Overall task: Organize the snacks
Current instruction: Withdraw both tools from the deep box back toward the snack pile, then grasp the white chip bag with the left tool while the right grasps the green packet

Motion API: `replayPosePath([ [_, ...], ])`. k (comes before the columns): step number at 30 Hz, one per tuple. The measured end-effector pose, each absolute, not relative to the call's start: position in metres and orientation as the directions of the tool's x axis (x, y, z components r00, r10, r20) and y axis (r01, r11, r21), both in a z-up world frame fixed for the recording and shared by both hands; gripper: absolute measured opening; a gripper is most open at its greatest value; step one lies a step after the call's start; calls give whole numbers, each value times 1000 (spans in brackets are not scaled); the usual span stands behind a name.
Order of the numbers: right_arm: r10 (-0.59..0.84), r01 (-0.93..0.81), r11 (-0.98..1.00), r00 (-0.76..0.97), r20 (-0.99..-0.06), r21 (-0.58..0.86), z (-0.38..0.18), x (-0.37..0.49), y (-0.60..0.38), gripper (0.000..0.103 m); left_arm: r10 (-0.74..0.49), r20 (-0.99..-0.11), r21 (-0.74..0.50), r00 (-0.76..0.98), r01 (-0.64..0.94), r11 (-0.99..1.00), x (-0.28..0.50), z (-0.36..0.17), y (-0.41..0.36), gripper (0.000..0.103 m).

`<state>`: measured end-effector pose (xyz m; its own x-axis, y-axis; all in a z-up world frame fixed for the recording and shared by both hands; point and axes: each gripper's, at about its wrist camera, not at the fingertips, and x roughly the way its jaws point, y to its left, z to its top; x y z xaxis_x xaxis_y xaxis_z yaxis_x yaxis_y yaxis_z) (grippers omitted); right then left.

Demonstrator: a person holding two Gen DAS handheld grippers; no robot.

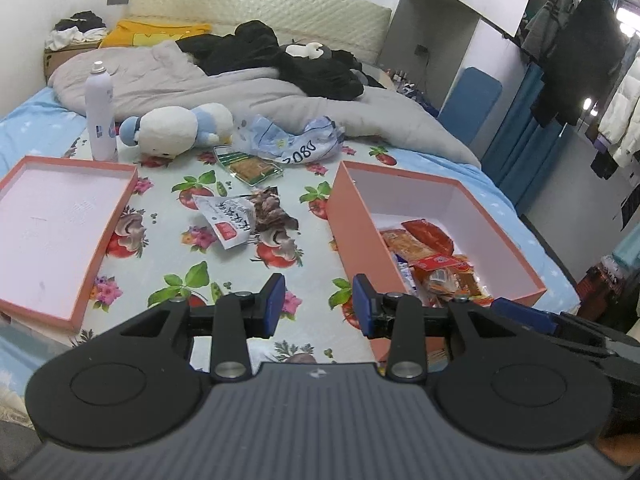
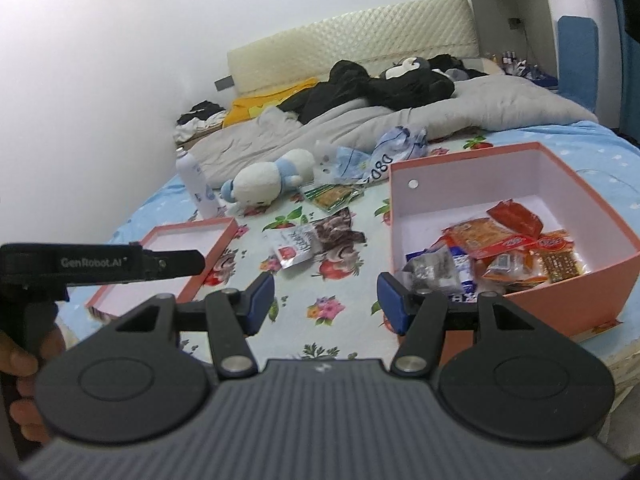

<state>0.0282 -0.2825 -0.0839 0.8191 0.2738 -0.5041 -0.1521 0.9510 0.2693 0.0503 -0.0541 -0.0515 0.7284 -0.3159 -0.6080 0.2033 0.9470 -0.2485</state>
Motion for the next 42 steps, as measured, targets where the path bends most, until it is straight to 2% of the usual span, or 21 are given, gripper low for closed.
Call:
replayPosePath([
  [10,274,-163,955,803,-529,248,-92,28,-258,60,-346,-608,-298,715,199,934,59,-67,-31,42],
  [19,316,-216,947,763,-563,239,-111,75,-237,60,-296,-638,-315,710,110,943,104,-94,4,42],
  [23,329,-242,944,746,-579,225,-122,107,-228,60,-285,-634,-313,719,99,945,142,-103,18,52],
  [26,338,-255,941,735,-588,222,-130,135,-219,60,-289,-641,-319,711,96,943,180,-112,26,53],
  [29,342,-255,940,719,-606,228,-141,167,-213,66,-299,-660,-321,690,101,942,225,-126,29,53],
  [31,338,-248,941,705,-624,229,-151,194,-211,76,-306,-672,-317,674,112,942,259,-135,28,53],
  [33,330,-234,944,696,-638,233,-159,222,-211,81,-324,-680,-322,658,129,938,290,-145,26,53],
  [38,330,-205,943,672,-662,262,-170,296,-216,81,-365,-715,-378,596,109,919,354,-182,33,54],
  [42,296,-186,954,679,-671,233,-169,346,-214,81,-372,-725,-431,579,40,901,369,-209,49,65],
])
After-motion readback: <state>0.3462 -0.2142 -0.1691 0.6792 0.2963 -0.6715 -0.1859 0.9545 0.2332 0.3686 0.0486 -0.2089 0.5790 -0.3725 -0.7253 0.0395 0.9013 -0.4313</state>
